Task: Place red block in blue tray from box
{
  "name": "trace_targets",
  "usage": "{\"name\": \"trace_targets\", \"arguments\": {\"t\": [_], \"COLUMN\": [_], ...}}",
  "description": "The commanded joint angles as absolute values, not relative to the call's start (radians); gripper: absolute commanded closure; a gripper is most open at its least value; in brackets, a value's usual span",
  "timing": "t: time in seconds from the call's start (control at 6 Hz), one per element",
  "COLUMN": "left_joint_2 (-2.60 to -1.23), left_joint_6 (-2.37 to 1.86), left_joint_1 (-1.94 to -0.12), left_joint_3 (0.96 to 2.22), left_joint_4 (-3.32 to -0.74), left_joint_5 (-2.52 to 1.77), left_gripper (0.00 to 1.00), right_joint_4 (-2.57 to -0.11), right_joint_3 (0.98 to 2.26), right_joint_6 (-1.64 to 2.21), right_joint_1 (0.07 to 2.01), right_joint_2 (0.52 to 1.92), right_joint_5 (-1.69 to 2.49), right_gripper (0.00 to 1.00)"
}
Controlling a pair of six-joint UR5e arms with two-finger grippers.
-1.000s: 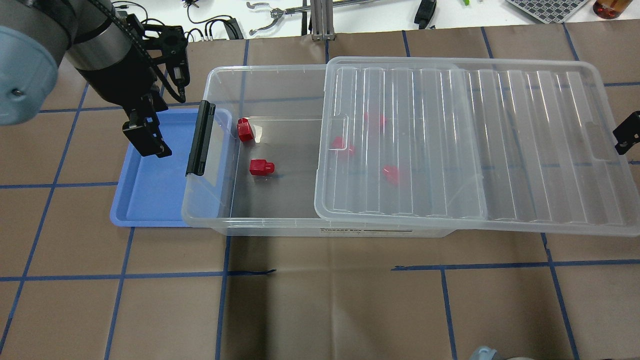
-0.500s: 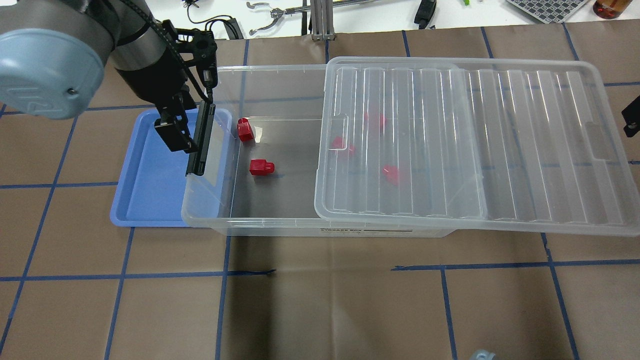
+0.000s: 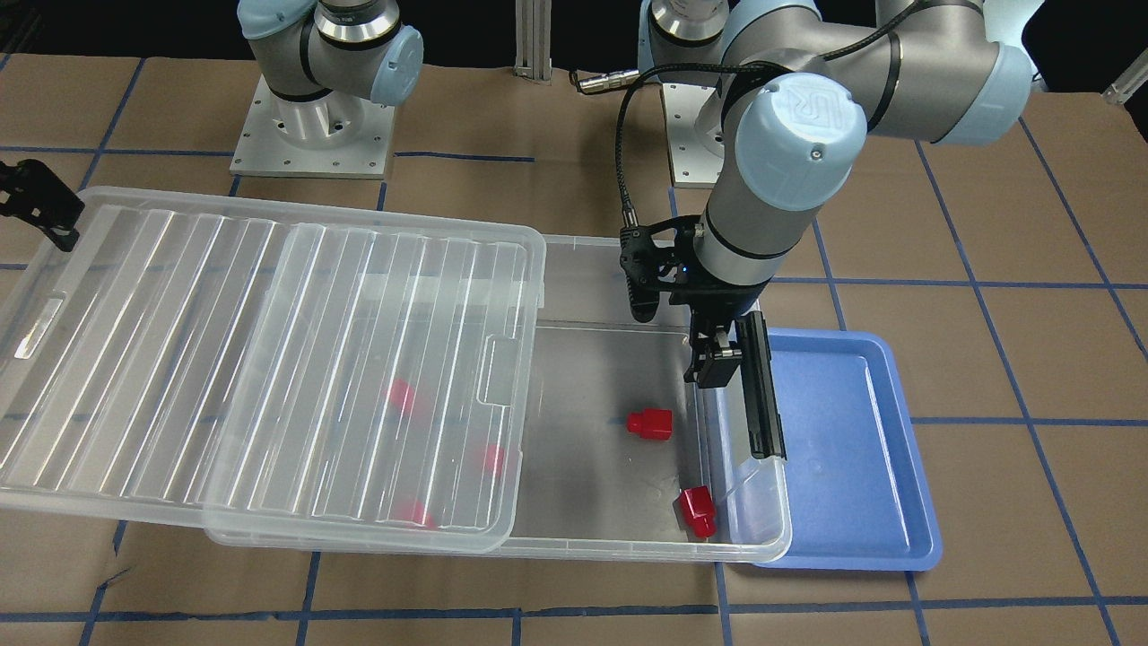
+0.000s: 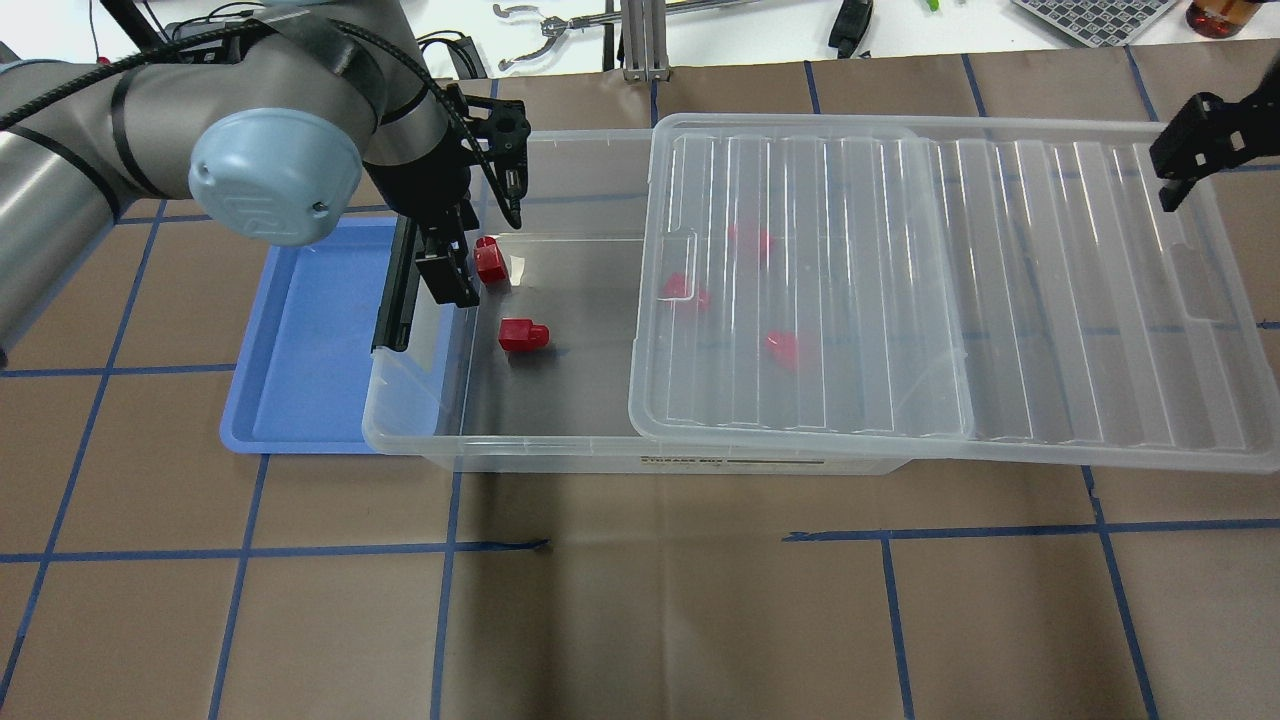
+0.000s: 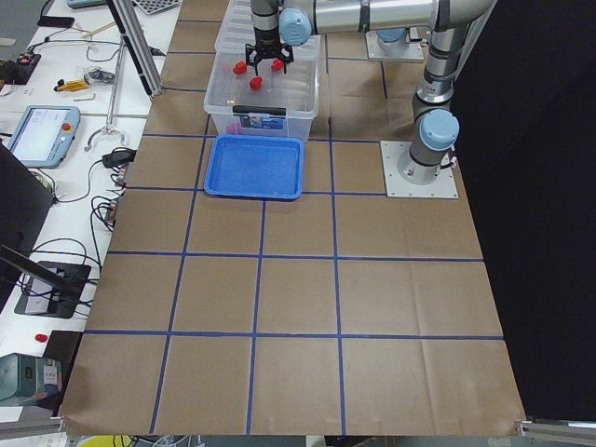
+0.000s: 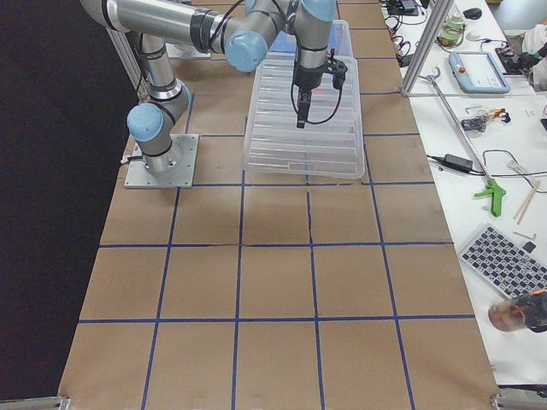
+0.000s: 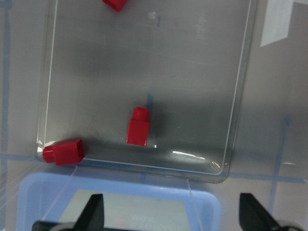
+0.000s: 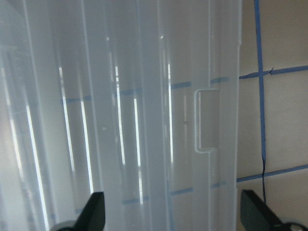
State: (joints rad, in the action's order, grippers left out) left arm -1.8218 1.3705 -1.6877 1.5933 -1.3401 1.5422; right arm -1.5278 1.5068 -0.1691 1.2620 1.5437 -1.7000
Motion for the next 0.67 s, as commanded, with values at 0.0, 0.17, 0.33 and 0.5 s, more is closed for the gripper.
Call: {"name": "trace_targets", "arguments": {"t": [0.0,0.17,0.33,0.5], "left_joint_2": [-1.896,-1.931,-1.965,-1.991], "left_joint_6": [1.371,1.376,1.376,1.379], "left_joint_1": [-1.7,-1.7,-1.7,-1.7], "left_joint_3": [1.649,1.689,1.724,1.756], "left_joint_4": [-1.205,-1.153,-1.07,-0.995], "left_joint_5": [1.542,1.543,1.548,1.551], "left_gripper": [0.02,0.03,0.02,0.03], "right_joint_4": [-1.442,-1.427,-1.425,-1.416], "right_joint_3": [1.439,1.421,1.414,1.411], "right_joint_6": [-0.005,0.109,0.139,0.24], "right_joint_1": [1.409,1.478,1.536,1.589], "right_joint_2": [1.546,1.545,1.548,1.548], "right_joint_5": [-1.681,-1.654,-1.625,-1.567], "right_gripper": [0.0,0.0,0.0,0.0]}}
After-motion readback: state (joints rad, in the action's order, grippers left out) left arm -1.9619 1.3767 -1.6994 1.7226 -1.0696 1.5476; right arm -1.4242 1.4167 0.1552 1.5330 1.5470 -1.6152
